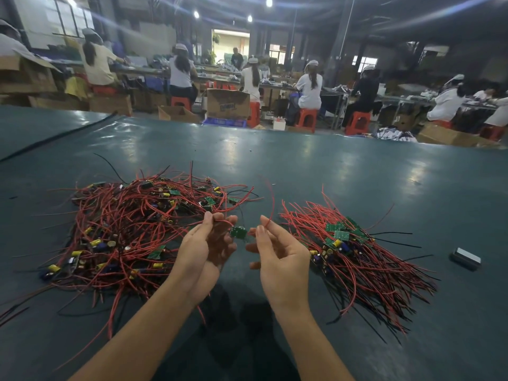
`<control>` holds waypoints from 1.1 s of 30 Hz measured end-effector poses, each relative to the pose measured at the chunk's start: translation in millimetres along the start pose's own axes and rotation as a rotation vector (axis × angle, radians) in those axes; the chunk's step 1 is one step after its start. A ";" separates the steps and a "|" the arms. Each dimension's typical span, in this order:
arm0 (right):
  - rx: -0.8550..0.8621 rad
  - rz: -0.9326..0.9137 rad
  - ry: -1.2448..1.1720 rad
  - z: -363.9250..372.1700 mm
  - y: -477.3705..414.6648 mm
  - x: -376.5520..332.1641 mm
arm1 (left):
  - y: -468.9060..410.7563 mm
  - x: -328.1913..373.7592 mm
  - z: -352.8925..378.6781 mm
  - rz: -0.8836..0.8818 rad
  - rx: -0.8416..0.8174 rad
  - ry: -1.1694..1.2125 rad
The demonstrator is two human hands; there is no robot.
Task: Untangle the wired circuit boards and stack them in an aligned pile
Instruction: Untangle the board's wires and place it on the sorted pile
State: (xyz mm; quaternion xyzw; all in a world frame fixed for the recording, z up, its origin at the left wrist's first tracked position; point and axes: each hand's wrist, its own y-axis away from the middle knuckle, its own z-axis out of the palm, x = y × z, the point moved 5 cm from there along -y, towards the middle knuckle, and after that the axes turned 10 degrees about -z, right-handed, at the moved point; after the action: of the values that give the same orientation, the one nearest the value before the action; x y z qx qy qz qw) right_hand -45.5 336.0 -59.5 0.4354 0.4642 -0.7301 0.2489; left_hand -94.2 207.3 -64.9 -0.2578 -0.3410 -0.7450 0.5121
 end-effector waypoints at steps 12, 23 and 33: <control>-0.057 -0.499 0.155 -1.6 0.2 -11.3 | -2.4 -2.3 1.3 -0.003 -0.002 -0.068; -0.205 -0.177 0.201 -3.2 -13.6 10.4 | -12.4 -7.3 -6.1 0.036 0.033 -0.199; 0.260 0.500 -0.184 -7.2 -66.8 33.5 | -18.1 -17.7 -15.0 -0.041 0.073 -0.335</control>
State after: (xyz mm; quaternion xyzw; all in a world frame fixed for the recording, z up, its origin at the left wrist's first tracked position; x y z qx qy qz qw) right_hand -110.5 373.5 -59.2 0.4965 0.2204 -0.7359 0.4042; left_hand -105.7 210.5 -91.9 -0.3524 -0.4538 -0.6889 0.4419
